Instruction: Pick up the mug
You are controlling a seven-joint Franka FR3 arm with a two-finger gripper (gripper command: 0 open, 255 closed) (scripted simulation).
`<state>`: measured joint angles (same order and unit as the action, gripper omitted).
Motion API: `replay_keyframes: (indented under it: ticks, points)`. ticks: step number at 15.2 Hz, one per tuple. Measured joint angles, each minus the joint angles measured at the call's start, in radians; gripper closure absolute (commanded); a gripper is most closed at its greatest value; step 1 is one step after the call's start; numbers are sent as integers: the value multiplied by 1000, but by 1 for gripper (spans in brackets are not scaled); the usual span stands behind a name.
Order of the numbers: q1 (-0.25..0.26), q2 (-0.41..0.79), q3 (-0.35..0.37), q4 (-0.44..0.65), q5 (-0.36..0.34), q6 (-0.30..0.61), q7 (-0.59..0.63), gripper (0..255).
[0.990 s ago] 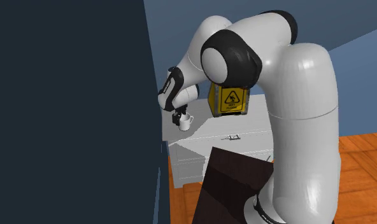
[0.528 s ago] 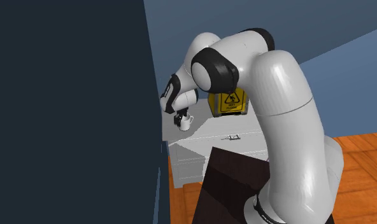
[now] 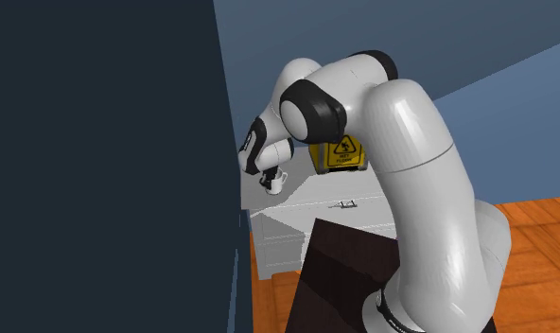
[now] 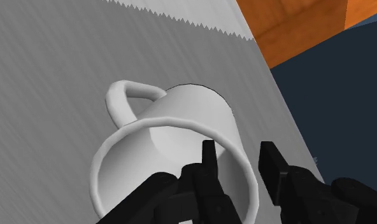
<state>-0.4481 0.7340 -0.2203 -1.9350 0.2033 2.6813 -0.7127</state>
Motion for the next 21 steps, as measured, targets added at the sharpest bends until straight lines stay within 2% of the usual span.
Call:
replay_keyframes:
  ticks: [8,21]
  points:
    - [0,1,0,0,0,0,0,255]
    - [32,-141,-41,-47,-35,-95,18,255]
